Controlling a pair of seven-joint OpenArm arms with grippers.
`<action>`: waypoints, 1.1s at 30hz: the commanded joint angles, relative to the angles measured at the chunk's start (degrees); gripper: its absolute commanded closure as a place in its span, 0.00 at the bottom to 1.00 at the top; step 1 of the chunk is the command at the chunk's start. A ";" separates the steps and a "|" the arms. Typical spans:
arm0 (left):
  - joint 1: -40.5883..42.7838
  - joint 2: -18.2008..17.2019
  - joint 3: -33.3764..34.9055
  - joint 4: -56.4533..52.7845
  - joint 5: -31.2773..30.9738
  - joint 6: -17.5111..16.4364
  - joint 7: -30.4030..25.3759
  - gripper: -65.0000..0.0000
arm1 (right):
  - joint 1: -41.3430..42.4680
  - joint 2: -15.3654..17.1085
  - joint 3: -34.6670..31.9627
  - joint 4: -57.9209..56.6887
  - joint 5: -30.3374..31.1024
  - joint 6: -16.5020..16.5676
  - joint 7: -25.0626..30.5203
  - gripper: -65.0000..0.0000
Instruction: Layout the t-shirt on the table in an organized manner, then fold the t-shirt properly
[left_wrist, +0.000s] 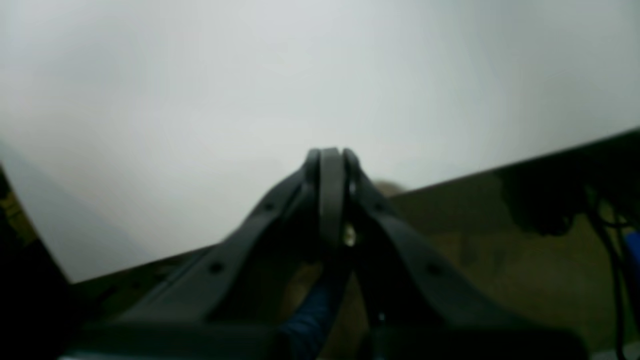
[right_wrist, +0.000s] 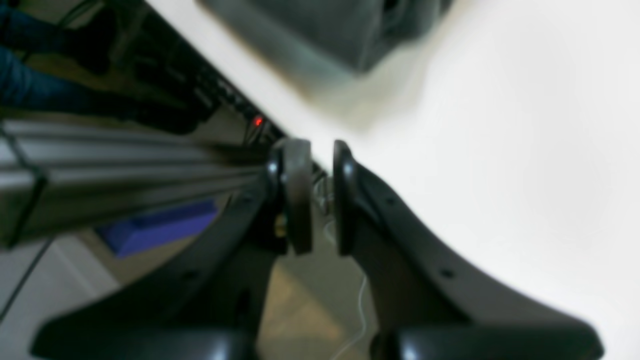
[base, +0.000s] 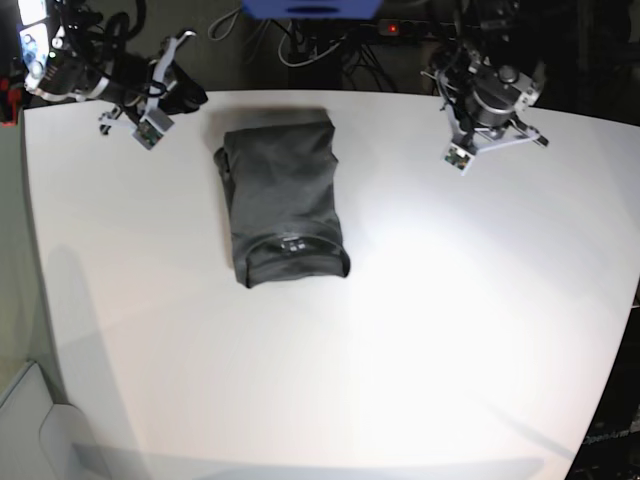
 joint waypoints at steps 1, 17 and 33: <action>1.53 -0.02 1.00 1.17 -0.78 0.35 -0.41 1.00 | -1.48 1.84 0.76 0.97 0.88 0.34 1.12 0.91; 20.17 -0.11 6.63 0.56 -1.66 1.23 -7.80 1.00 | -17.48 -4.93 0.59 -4.04 -24.00 0.34 11.23 0.95; 14.98 0.68 -3.31 -27.49 -8.08 1.31 -17.38 1.00 | -10.54 -6.78 0.50 -30.24 -25.67 0.34 20.72 1.00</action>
